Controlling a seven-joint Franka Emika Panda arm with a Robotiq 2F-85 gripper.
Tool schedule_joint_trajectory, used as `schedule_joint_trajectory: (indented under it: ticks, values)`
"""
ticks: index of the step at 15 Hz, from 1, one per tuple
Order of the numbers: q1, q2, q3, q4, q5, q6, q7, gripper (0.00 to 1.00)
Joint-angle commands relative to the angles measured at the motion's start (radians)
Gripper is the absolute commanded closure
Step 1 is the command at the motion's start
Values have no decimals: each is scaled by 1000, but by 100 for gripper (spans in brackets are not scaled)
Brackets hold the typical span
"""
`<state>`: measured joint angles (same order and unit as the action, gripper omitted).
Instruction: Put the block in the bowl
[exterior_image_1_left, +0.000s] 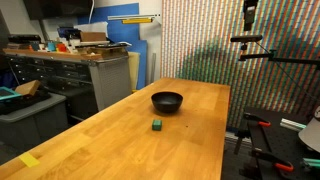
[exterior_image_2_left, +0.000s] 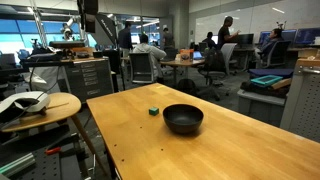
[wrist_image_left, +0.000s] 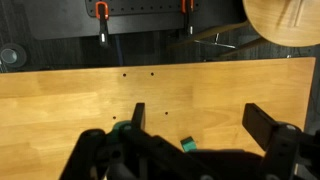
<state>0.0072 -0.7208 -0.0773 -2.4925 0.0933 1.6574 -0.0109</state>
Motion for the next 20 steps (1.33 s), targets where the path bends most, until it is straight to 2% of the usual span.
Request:
schedule_joint_trajectory:
  ticks: [1,13,20]
  values:
    - [-15,1,12,4,7,-2,-8,0]
    - [-10,13,15,13,-5,-11,-25,0]
    - [-6,27,27,11,-78,3,-82,0]
